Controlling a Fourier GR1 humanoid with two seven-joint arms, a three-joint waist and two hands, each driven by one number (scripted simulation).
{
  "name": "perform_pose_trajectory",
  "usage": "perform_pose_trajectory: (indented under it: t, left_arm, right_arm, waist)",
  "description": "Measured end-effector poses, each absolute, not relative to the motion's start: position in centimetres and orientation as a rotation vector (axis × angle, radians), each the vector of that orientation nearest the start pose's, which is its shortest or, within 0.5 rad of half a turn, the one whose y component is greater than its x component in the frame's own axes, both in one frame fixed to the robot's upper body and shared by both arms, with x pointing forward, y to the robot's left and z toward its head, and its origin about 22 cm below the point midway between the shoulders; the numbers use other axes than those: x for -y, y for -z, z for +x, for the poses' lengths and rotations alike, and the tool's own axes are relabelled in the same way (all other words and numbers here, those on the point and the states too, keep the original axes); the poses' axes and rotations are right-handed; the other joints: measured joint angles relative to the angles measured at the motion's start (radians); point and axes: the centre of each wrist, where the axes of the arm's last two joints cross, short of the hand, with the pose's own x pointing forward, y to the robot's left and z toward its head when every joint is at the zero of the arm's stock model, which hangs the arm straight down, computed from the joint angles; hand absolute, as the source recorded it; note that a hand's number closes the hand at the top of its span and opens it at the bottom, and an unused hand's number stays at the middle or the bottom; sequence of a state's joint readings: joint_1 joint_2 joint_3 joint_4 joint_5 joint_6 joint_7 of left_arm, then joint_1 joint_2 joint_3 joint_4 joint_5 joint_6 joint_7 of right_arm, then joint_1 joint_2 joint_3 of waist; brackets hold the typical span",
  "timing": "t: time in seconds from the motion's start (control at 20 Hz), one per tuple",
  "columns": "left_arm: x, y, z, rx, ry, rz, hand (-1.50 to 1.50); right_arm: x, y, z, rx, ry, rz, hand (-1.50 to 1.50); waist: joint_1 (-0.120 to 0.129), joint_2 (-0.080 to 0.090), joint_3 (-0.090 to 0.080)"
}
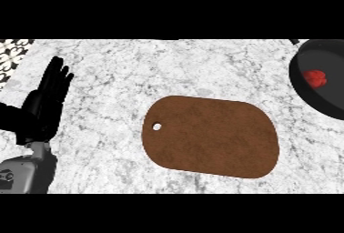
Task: Pick the bell pepper from the cutting board and place it in the pot
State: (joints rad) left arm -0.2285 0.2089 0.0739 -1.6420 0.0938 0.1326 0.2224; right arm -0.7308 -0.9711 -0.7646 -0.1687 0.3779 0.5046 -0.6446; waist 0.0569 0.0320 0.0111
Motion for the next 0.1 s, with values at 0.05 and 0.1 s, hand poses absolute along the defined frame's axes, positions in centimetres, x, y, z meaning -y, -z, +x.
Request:
perform_pose_trajectory:
  t: [0.05, 0.1]
  left_arm:
    - [-26.75, -8.74, 28.79, 1.644, -0.034, 0.153, 0.00]
    - [-26.68, -8.71, 28.79, 1.642, -0.036, 0.152, 0.00]
  right_arm:
    - [57.67, -13.09, 27.50, 1.721, -0.070, -0.451, -1.50]
    - [57.88, -13.38, 27.31, 1.717, -0.072, -0.454, -1.50]
  waist:
    - [-0.001, 0.000, 0.000]
    - [0.000, 0.000, 0.000]
